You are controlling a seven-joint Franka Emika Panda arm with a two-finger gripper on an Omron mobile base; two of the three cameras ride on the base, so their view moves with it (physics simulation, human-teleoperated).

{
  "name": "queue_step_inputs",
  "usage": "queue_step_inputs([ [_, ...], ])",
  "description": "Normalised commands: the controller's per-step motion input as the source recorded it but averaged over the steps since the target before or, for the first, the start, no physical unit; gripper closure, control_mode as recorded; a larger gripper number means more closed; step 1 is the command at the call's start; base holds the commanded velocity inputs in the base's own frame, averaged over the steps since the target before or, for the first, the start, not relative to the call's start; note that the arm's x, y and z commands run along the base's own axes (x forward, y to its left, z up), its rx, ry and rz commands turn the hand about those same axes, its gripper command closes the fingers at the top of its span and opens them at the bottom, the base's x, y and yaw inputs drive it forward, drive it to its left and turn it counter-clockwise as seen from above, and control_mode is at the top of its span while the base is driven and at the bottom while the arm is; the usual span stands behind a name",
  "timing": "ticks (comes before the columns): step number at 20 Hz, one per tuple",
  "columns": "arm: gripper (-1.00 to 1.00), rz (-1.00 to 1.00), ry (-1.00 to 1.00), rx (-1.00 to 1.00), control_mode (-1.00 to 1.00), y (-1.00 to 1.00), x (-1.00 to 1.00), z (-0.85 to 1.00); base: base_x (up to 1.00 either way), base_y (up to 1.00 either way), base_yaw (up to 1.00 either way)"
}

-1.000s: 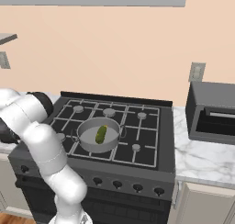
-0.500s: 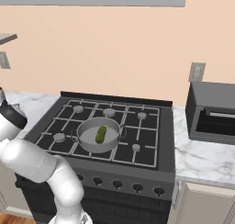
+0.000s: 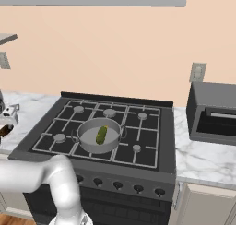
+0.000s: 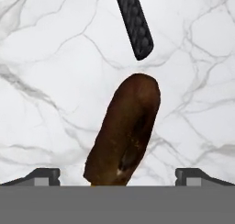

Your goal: Put the sweet potato and cucumber in the pot. Retrieve the spatula and lightly stir the vegetables in the pot.

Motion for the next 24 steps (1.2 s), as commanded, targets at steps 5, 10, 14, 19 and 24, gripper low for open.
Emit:
queue_step_inputs([
  [5,-1.00,0.00,0.00,-0.03,-1.00,0.02,0.09,-0.14,0.00,0.00,0.00],
  [10,-1.00,0.00,0.00,0.00,-1.00,-0.09,0.00,-0.06,0.00,0.00,0.00],
  [14,-1.00,0.00,0.01,0.00,-1.00,0.00,0.00,-0.29,0.00,0.00,0.00],
  [19,-1.00,0.00,0.02,0.00,-1.00,0.00,0.00,-0.39,0.00,0.00,0.00],
  [24,-1.00,0.00,0.03,0.00,-1.00,0.00,0.00,-0.21,0.00,0.00,0.00],
])
